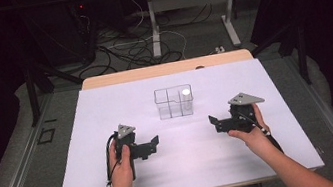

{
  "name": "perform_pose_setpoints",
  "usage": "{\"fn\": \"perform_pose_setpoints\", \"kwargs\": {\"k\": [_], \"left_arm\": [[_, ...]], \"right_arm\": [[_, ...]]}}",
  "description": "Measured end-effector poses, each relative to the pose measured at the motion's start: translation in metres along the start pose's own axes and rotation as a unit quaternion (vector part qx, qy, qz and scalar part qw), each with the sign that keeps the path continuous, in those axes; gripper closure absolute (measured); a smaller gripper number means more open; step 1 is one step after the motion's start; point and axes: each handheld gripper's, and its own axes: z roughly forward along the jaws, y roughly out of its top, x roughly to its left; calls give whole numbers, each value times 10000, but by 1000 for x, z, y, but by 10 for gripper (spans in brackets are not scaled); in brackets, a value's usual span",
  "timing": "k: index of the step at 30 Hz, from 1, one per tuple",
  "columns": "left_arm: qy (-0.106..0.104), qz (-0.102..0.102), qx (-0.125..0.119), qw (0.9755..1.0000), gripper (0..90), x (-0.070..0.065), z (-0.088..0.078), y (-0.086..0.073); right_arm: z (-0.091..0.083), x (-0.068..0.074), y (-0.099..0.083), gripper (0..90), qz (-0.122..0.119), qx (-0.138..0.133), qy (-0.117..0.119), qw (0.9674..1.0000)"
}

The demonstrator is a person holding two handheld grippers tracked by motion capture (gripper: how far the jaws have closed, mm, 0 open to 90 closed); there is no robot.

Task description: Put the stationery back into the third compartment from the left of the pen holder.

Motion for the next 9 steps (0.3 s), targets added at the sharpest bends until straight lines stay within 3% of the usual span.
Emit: {"fn": "perform_pose_setpoints", "kwargs": {"k": [5, 9], "left_arm": [[-9, 26, 5, 10000, 6, 1, 0, 0], [3, 10, -10, 10000, 6, 2, 0, 1]], "right_arm": [[1, -5, -3, 0, 109, 102, -107, 9998], [0, -10, -6, 0, 67, 204, -169, 9996]]}}
